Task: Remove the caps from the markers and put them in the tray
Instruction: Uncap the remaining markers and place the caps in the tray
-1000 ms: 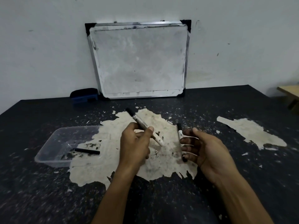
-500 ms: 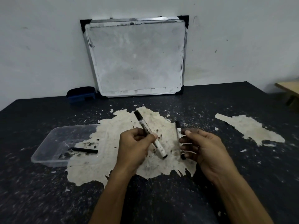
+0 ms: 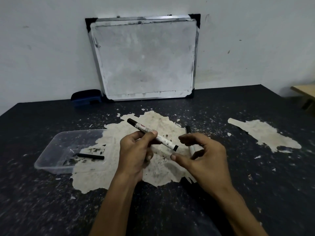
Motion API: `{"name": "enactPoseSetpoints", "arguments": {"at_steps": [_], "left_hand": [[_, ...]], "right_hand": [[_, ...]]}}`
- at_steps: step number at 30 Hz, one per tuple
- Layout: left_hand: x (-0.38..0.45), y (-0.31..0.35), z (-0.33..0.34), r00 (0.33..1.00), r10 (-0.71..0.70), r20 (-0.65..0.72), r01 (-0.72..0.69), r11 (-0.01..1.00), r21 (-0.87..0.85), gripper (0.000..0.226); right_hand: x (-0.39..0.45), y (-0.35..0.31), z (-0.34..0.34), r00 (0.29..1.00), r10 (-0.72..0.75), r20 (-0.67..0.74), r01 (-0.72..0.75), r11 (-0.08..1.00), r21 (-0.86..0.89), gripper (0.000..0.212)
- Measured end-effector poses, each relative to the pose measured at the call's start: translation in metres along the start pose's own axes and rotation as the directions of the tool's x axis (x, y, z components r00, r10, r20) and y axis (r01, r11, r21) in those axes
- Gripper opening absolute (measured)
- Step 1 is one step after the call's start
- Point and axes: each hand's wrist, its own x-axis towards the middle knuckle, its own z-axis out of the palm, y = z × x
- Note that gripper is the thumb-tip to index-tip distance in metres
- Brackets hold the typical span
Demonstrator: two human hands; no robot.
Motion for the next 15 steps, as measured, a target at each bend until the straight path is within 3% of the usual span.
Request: {"name": "enactPoseSetpoints", "arguments": {"at_steps": [10,15], "left_hand": [[-0.006,0.006,0.002,0.999,-0.033,0.012,0.034,0.995,-0.098,0.032],[-0.009,0.019,-0.007,0.999,-0.044,-0.022,0.040,0.986,-0.160,0.018]], "right_hand": [[-0.004,-0.003,0.010,0.952,-0.242,-0.187,0.244,0.970,-0.008,0.020],[-0.006,-0.012,0.011,0.949,-0.230,-0.216,0.250,0.966,0.069,0.019]]}}
